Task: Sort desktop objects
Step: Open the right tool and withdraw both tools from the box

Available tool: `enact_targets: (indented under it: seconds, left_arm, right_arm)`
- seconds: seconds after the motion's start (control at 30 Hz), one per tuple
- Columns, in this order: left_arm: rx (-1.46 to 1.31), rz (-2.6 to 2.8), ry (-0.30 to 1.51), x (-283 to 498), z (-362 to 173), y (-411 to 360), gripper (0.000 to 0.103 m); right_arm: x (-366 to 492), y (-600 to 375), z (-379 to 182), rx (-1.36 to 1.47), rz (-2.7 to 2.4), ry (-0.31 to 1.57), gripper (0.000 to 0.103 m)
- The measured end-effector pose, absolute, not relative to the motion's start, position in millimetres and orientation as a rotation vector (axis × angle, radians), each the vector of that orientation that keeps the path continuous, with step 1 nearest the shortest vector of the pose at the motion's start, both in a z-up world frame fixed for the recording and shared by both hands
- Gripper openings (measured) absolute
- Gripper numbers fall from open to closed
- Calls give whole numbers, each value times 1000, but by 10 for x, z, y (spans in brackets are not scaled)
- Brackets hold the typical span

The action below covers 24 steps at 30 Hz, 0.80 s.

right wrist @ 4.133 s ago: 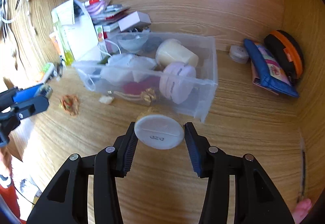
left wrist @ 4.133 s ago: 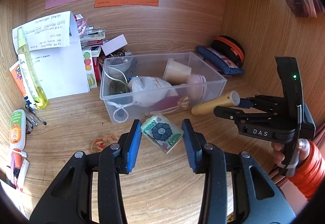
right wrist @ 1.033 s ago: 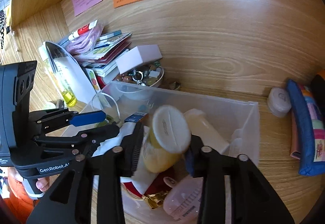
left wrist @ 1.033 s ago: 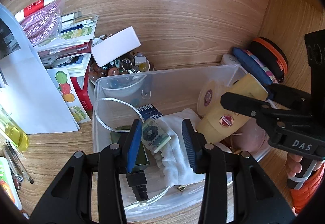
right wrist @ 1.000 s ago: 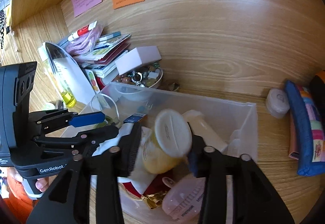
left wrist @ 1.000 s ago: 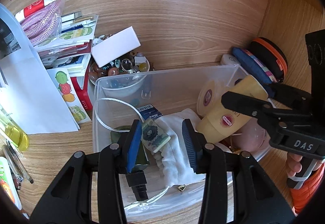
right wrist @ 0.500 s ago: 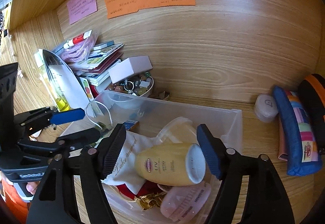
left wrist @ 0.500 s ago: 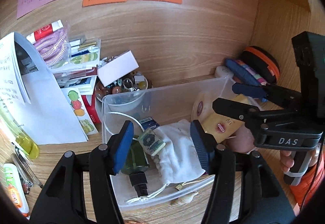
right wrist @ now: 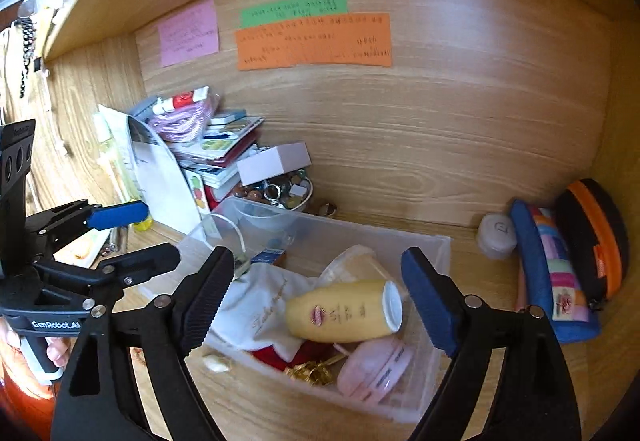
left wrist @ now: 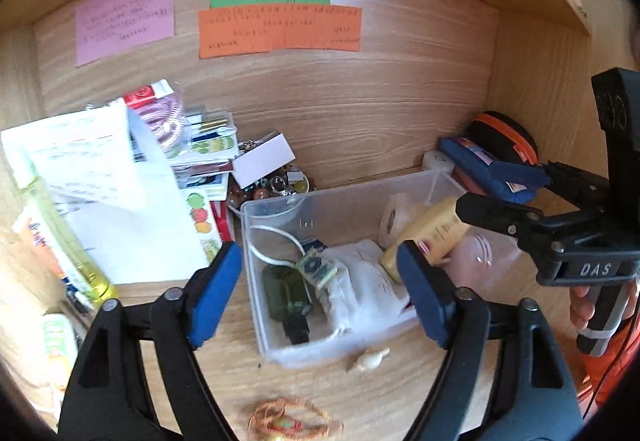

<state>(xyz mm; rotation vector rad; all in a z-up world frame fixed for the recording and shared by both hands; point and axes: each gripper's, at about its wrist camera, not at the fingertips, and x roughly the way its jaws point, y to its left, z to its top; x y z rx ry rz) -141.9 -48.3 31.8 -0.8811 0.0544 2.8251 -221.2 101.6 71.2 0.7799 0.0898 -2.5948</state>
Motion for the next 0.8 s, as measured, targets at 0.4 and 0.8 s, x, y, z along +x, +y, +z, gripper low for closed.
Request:
enact_targets:
  seconds: [0.4,0.8]
  left_arm:
    - [-944,2803,63,-787,93,-572,90]
    - [-1132,2746,-20,-656,-432,-790,90]
  right_arm:
    - [-1737,955,511,850,-2586,81,84]
    - [-1562,814,68,996,-2536,71,84]
